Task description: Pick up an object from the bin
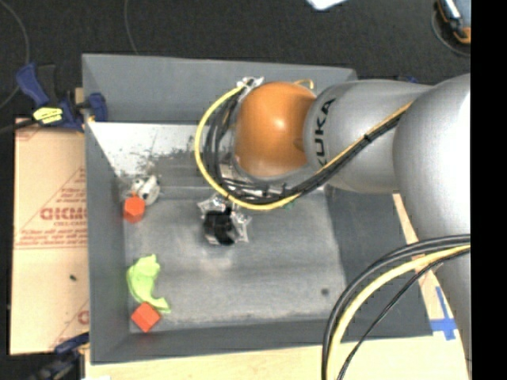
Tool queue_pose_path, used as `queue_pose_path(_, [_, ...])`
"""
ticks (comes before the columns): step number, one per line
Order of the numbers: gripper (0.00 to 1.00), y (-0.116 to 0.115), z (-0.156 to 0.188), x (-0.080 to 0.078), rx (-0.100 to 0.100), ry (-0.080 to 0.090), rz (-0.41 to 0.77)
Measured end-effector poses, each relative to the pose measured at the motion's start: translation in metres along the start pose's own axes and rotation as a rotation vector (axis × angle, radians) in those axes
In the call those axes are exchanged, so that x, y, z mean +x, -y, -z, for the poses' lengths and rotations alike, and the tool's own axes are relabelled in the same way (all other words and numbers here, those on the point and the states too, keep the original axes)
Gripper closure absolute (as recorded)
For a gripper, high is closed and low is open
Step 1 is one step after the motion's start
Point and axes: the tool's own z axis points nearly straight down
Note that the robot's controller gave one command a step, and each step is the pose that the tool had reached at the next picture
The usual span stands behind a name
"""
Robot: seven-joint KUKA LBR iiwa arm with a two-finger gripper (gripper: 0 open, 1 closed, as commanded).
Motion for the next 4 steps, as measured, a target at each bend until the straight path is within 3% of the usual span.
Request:
queue_pose_path(1, [1.0,-0.002,0.018,0.002,-0.005,-0.006,-0.001])
queue_pose_path(3, [1.0,0.001,0.045,-0.001,0.001,0.002,-0.003])
queue_pose_path(4, [1.0,-0.001,0.055,0.0,-0.005,-0.005,-0.004])
